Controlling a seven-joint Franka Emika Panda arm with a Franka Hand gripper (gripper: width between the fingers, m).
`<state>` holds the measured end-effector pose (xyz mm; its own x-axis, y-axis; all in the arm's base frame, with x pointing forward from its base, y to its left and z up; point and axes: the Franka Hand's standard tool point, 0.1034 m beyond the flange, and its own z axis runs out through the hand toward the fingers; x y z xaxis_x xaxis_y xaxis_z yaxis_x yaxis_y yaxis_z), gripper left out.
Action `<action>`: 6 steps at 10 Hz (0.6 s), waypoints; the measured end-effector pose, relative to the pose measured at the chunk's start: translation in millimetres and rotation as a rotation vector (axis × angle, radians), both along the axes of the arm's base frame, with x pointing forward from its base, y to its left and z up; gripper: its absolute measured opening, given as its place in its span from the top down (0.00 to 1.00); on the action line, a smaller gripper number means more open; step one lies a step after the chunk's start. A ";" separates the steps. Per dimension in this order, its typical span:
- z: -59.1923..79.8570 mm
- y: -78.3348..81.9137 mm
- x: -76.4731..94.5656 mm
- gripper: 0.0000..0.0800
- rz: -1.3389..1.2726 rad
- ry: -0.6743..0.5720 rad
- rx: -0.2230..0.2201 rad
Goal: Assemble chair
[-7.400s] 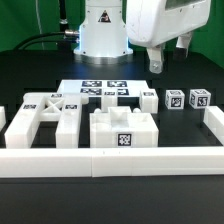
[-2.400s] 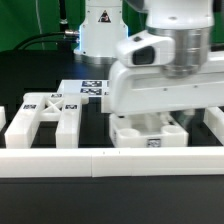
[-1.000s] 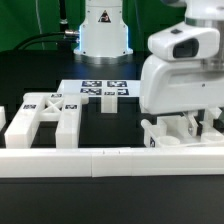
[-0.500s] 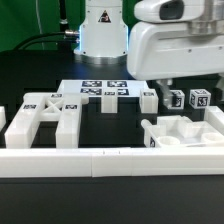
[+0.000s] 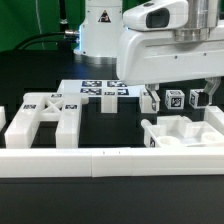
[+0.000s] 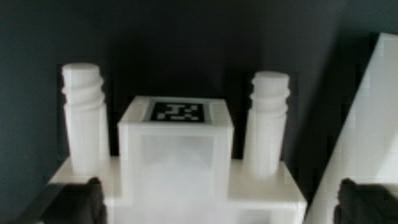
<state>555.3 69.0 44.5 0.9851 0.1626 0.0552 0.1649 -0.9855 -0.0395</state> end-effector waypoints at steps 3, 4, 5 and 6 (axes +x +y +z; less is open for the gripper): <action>-13.0 -23.8 -53.6 0.19 -0.051 0.014 -0.021; -16.7 -28.5 -60.0 0.19 -0.061 0.024 -0.023; -16.6 -27.8 -59.6 0.19 -0.060 0.029 -0.022; -16.9 -27.2 -61.1 0.19 -0.059 0.057 -0.023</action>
Offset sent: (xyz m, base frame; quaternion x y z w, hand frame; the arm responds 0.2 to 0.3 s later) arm -0.0357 -0.0285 -0.0121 -0.0125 -0.0030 0.0409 0.9991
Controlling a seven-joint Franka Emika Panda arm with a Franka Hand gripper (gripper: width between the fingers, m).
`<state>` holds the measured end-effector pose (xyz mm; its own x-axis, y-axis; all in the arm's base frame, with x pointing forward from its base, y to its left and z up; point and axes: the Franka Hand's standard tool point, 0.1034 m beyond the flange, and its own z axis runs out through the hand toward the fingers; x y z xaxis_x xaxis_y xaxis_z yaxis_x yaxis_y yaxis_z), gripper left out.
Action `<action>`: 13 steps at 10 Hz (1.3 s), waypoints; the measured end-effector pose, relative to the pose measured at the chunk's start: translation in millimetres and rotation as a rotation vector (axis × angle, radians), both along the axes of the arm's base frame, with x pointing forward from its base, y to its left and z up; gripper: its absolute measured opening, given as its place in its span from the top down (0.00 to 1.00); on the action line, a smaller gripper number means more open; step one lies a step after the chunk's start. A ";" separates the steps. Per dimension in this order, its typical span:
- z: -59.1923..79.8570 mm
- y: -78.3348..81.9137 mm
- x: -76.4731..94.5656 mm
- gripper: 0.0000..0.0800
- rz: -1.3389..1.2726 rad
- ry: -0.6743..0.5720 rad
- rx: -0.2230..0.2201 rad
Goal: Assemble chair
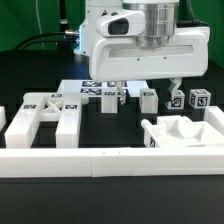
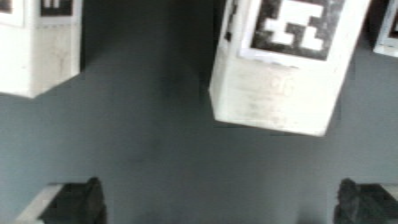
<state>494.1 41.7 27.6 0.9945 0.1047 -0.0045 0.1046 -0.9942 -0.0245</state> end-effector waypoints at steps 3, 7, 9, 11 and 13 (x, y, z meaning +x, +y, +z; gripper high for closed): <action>-0.2 1.7 -8.8 0.19 0.002 0.132 0.000; -1.4 8.4 -13.6 0.19 -0.062 0.416 -0.014; -4.6 8.9 -17.2 0.19 -0.052 0.559 -0.020; -7.1 7.6 -21.9 0.19 -0.052 0.656 -0.025; -13.9 8.2 -24.4 0.19 -0.047 0.814 -0.033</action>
Offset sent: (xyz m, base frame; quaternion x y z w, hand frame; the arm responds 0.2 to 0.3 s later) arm -0.0154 -0.0139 0.0005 -0.0384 -0.1825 0.1519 0.9706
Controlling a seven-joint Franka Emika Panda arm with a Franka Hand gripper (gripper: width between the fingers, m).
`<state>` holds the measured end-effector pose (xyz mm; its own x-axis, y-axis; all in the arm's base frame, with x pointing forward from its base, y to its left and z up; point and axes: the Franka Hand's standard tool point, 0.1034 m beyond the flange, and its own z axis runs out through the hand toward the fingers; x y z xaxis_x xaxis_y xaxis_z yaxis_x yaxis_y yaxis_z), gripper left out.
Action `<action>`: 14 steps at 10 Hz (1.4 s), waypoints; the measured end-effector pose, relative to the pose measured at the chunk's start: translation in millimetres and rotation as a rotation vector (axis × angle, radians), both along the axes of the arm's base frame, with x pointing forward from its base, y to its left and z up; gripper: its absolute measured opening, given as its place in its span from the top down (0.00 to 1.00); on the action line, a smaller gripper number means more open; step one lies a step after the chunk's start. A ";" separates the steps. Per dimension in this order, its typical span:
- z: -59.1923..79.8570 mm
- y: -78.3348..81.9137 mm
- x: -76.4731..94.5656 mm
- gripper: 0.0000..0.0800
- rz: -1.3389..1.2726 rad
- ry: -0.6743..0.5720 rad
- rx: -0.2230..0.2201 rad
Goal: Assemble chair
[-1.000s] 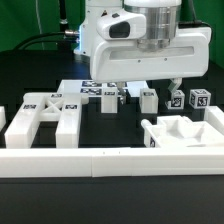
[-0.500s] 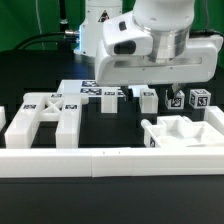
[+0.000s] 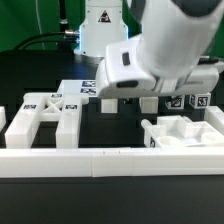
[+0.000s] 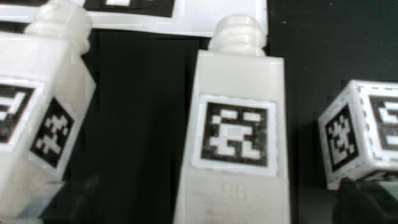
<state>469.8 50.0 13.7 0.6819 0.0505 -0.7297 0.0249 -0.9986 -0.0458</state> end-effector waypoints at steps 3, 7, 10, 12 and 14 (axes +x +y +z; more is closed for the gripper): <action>-4.1 1.0 -11.7 0.19 0.010 0.201 0.000; -9.3 5.0 -11.0 0.22 0.019 0.230 0.001; -8.7 5.0 -10.1 0.65 0.020 0.229 0.002; -4.1 5.5 -3.8 0.64 0.020 0.218 0.003; 12.0 4.6 9.3 0.64 0.022 0.215 0.010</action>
Offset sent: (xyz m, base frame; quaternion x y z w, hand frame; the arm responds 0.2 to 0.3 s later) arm 0.0001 0.0144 0.0033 0.0025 -0.1344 0.0002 0.9909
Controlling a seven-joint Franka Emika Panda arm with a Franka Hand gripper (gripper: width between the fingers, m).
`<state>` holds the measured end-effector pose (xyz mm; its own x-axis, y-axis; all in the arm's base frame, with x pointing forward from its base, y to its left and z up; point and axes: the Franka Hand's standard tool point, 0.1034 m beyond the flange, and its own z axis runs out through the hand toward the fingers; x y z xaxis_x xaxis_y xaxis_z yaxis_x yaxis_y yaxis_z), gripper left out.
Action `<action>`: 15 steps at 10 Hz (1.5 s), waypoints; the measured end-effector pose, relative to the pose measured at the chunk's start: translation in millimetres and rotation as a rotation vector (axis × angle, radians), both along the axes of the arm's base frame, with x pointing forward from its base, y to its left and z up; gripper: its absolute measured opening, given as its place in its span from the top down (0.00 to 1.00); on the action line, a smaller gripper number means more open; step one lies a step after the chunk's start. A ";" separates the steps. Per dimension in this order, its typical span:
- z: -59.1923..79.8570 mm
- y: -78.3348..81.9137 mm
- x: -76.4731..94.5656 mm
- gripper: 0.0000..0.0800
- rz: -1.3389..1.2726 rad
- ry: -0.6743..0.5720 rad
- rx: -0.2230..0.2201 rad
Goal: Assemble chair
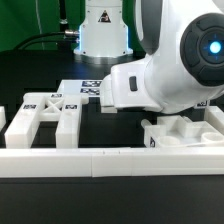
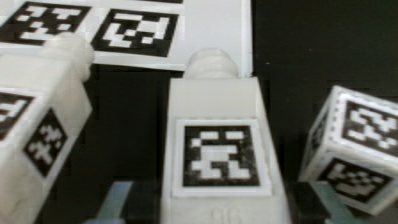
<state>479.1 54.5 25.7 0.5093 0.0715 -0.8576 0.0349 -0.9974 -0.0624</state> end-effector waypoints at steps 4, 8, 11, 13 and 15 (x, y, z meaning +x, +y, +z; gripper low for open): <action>35.7 -5.1 23.1 0.64 -0.008 -0.012 0.012; 41.9 -2.2 48.3 0.64 -0.007 -0.154 0.023; 74.0 1.1 82.5 0.64 0.006 -0.345 0.037; 73.0 -0.1 85.4 0.64 -0.003 -0.512 0.037; 73.6 1.6 95.0 0.64 -0.008 -0.645 0.037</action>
Offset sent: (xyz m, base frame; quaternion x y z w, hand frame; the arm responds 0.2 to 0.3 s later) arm 0.0000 0.0000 0.0000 0.0000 0.0000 0.0000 1.0000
